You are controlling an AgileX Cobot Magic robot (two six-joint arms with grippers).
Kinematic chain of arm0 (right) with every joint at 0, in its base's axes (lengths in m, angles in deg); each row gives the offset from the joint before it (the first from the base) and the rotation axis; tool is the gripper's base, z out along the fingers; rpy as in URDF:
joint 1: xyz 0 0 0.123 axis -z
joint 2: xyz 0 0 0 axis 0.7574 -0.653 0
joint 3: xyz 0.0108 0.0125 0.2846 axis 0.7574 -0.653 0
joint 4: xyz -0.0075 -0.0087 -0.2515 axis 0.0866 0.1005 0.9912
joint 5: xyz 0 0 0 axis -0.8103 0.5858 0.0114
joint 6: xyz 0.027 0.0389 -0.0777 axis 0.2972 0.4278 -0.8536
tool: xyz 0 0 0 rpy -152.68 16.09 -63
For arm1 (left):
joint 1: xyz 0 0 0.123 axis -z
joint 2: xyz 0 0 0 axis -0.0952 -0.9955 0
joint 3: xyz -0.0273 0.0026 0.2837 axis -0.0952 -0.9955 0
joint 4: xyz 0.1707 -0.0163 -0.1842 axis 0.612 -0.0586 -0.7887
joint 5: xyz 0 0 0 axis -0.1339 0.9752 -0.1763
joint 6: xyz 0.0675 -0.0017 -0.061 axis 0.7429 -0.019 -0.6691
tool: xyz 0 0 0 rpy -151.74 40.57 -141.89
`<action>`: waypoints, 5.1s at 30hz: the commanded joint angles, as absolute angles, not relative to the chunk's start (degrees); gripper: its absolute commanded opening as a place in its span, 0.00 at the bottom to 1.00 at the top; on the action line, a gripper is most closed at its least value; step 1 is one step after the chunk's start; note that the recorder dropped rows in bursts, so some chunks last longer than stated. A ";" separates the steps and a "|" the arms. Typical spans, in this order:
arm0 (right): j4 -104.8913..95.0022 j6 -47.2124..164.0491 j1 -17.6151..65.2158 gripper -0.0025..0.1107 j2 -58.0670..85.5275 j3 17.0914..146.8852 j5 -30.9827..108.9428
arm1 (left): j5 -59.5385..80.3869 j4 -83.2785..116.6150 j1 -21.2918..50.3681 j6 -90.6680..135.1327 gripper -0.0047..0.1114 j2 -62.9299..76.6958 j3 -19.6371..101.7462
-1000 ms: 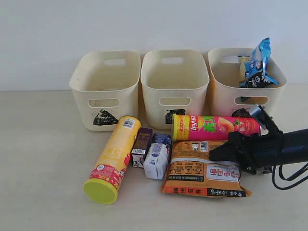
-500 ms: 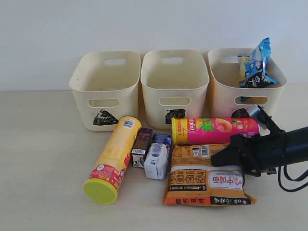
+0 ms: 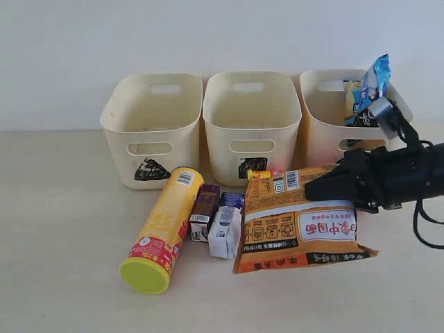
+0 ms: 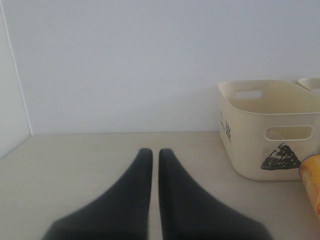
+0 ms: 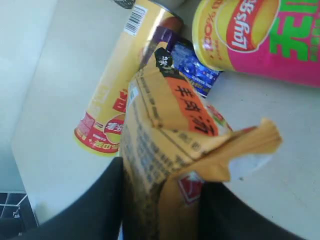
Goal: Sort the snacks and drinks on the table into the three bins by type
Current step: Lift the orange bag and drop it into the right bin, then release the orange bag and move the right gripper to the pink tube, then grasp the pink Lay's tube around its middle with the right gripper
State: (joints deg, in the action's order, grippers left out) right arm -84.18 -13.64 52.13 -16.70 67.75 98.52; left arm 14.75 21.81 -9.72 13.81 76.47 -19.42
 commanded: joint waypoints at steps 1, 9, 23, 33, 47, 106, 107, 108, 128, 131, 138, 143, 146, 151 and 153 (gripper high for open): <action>-84.39 -12.73 52.06 0.09 -11.55 67.60 99.11 | 14.34 22.05 -9.42 13.81 0.07 76.70 -19.64; -84.25 -11.89 52.06 0.09 -2.19 71.15 91.06 | 14.34 22.05 -9.42 13.81 0.07 76.70 -19.64; -91.24 -14.85 52.06 0.09 5.38 74.26 51.71 | 14.34 22.05 -9.42 13.81 0.07 76.70 -19.64; -91.37 -15.12 52.06 0.09 0.30 81.31 49.09 | 14.34 22.05 -9.42 13.81 0.07 76.70 -19.64; -92.93 -14.88 51.96 0.09 -16.33 92.93 50.20 | 14.34 22.05 -9.42 13.81 0.07 76.70 -19.64; 16.82 40.91 36.27 0.03 -15.06 100.59 106.46 | 14.34 22.05 -9.42 13.81 0.07 76.70 -19.64; 14.85 39.55 35.18 0.03 -15.06 100.59 106.89 | 14.34 22.05 -9.42 13.81 0.07 76.70 -19.64; 12.54 37.98 34.22 0.03 -15.06 100.59 107.51 | 14.34 22.05 -9.42 13.81 0.07 76.70 -19.64; -5.82 30.00 25.73 0.28 -15.06 100.33 104.23 | 14.34 22.05 -9.42 13.81 0.07 76.70 -19.64; -5.82 27.45 25.73 0.55 -15.06 98.83 100.30 | 14.34 22.05 -9.42 13.81 0.07 76.70 -19.64; -5.82 10.32 25.26 0.64 -15.06 89.94 85.68 | 14.34 22.05 -9.42 13.81 0.07 76.70 -19.64; -3.27 5.10 25.26 0.64 -15.06 83.44 70.38 | 14.34 22.05 -9.42 13.81 0.07 76.70 -19.64; -2.75 0.76 25.26 0.64 -15.06 79.97 61.98 | 14.34 22.05 -9.42 13.81 0.07 76.70 -19.64; -2.75 -3.86 25.26 0.64 -15.17 76.47 53.87 | 14.34 22.05 -9.42 13.81 0.07 76.70 -19.64; -2.75 -3.86 25.26 0.64 -15.41 76.39 52.35 | 14.34 22.05 -9.42 13.81 0.07 76.70 -19.64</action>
